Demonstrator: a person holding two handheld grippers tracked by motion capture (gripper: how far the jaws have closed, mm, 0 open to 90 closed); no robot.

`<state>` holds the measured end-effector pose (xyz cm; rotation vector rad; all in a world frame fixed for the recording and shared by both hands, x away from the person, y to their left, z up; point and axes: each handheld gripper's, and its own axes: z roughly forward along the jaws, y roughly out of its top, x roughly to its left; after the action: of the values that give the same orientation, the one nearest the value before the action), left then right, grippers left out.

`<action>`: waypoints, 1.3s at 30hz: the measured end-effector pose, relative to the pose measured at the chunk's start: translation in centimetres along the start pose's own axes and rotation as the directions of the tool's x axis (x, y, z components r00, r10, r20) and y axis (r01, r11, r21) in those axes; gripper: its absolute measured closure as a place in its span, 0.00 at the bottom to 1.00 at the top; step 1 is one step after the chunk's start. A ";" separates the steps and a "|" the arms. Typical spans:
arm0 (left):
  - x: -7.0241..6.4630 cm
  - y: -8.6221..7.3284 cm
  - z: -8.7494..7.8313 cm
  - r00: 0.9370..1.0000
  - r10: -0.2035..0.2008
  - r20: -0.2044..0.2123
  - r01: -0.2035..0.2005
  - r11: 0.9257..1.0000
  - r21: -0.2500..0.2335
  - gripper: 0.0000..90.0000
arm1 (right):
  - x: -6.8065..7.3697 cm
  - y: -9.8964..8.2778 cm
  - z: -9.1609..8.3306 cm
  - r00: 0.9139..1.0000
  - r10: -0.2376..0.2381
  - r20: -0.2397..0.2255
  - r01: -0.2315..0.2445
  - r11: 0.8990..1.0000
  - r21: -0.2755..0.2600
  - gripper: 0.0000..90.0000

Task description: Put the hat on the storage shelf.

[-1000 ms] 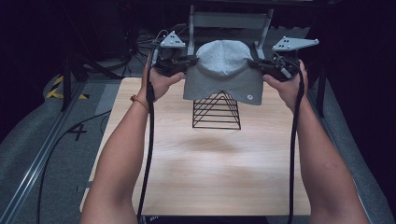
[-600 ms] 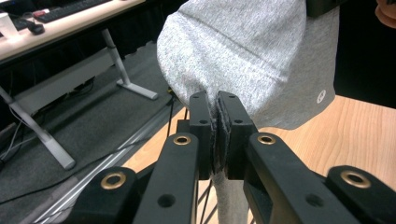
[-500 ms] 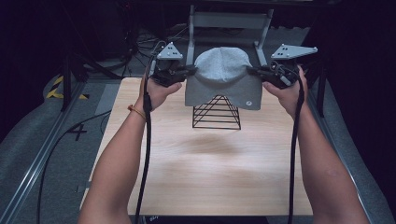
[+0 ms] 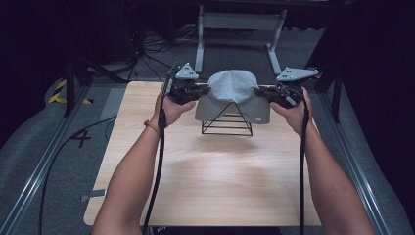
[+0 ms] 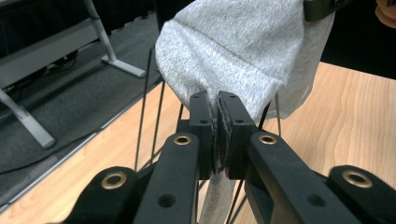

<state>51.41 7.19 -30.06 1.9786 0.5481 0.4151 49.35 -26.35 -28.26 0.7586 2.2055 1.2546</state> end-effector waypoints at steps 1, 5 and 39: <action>0.0 -0.3 0.1 1.000 -0.006 0.000 0.006 1.000 -0.002 0.95 | 0.0 -0.3 0.1 1.000 0.006 -0.002 -0.005 1.000 0.002 0.95; 0.0 -1.5 0.5 1.000 -0.024 0.003 0.024 1.000 -0.001 0.95 | 0.1 -1.7 0.5 1.000 0.018 0.001 -0.018 1.000 0.021 0.95; -1.5 -8.0 6.4 0.998 0.034 -0.045 -0.024 0.980 0.196 0.95 | 0.9 -9.0 5.9 0.998 0.070 0.009 -0.070 0.979 0.193 0.95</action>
<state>51.79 4.87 -40.12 2.1722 0.6110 0.4420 50.56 -25.99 -39.01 0.9191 2.3410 1.0812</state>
